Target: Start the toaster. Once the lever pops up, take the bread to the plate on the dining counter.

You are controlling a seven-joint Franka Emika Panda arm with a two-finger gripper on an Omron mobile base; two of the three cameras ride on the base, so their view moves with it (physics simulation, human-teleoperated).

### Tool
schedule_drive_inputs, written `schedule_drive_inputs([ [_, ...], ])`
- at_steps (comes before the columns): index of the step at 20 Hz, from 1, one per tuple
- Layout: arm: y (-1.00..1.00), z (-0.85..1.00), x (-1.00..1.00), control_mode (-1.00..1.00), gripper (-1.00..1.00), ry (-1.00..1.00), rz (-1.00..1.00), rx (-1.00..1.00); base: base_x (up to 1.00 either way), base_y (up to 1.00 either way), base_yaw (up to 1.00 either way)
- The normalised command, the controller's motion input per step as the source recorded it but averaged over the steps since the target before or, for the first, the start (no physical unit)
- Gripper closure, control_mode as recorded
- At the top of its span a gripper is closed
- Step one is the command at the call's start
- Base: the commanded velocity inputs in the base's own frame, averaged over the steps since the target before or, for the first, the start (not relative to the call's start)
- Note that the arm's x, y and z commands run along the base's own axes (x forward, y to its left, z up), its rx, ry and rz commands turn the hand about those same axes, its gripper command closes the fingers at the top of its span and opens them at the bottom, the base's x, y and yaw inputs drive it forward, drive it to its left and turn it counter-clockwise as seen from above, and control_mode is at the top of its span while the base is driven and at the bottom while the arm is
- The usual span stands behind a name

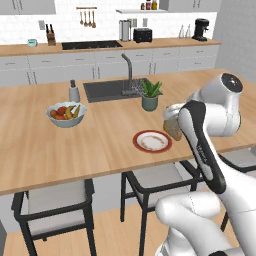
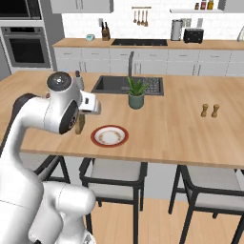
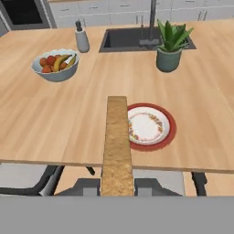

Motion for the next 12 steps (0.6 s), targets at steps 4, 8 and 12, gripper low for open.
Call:
schedule_drive_inputs([
  [4,-0.01,-0.56,0.99,-1.00,1.00,0.11,0.34,0.13,0.00,0.00,0.00],
  [8,0.00,-0.56,0.93,-1.00,1.00,0.04,0.13,0.09,0.00,0.00,0.00],
  [12,0.00,-0.45,0.65,-1.00,1.00,0.12,0.00,0.08,0.00,0.00,0.00],
])
